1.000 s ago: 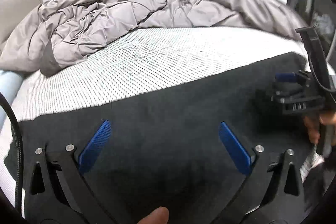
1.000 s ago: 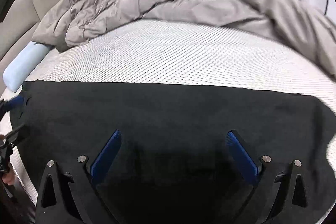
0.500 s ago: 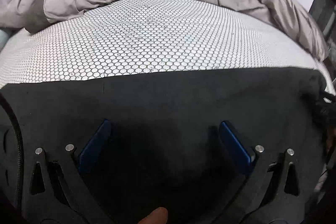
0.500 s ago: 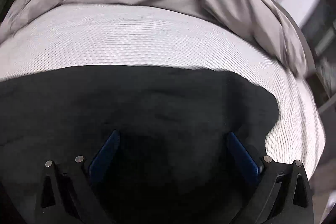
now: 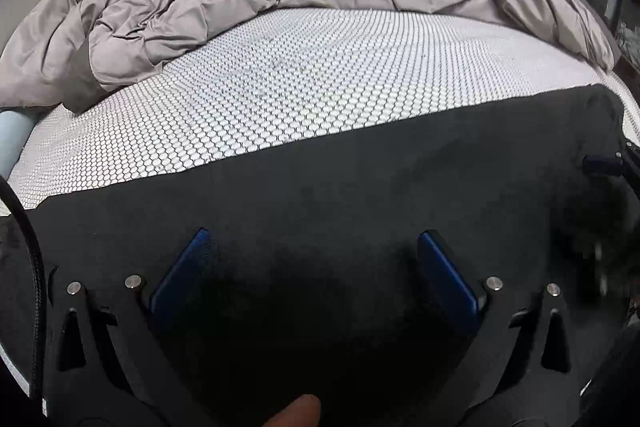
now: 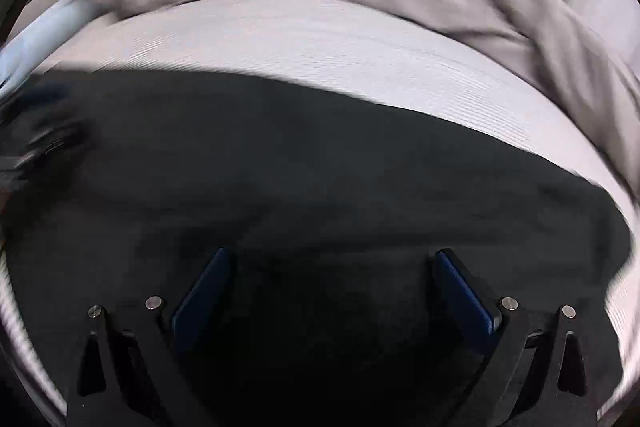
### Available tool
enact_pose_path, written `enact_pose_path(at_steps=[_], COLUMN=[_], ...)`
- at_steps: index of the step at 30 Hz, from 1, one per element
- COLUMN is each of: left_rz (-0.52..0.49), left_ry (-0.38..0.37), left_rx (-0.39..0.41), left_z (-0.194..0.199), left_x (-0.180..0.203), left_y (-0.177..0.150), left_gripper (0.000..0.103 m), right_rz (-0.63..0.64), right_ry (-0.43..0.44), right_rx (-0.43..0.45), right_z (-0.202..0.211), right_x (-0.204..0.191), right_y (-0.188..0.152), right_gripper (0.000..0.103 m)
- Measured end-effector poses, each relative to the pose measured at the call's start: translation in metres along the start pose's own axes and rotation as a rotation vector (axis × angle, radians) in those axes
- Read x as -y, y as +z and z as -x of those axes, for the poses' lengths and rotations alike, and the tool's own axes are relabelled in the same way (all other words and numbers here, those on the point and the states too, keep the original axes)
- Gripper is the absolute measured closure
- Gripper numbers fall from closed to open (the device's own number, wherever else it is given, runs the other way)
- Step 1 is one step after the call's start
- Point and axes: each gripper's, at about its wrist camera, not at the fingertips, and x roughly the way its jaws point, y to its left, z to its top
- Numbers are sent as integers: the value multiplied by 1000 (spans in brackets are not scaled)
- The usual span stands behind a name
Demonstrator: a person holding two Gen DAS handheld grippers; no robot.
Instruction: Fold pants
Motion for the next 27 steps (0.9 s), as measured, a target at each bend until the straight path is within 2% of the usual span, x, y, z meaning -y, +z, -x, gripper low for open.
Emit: enact_pose_path(at_steps=[2,5,8,11,13,15,17,19,20,21,23,26,27], left_rz=[6,36,50,74,122,162,170,181,182,182,184,205,215], left_ry=[-20,-51,-31,43,77,67,63,68,72,87,135,49,42], left_rx=[-27,-63,-78,-77,-86,-84,-82,-62,-57,-61,-63,-60,-54], left_z=[-6,-13,-14,-16,-18,-17,-16,-11,-9,-7,-2,7,12], left_x=[-5,-21,-37,-57,-76,-90,-102,-116,-123,-130,-148,-165,-167], left_y=[1,3,5,5,4,-1,-4,-8,-12,-16,-26,-34,-36], left_gripper=[1,1,1,1,1,1,1,1,1,1,1,1,1], right_rz=[45,-23,-122,-240,-235,-211,-186,-144,-89,-40,46,151,124], right_ry=[6,-19,-150,-269,-337,-362,-293,-156,-64,-15,14,-34,-21], right_rx=[3,-22,-48,-98,-109,-97,-52,-11,15,28,6,-38,-30], right_z=[-3,-8,-8,-7,-5,-3,4,13,17,19,13,-2,-1], right_x=[-10,10,44,79,83,72,49,22,4,-10,-31,-39,-28], right_y=[-1,0,-4,-9,-5,2,10,17,24,27,28,13,9], right_gripper=[0,0,0,0,0,0,0,0,0,0,0,1,1])
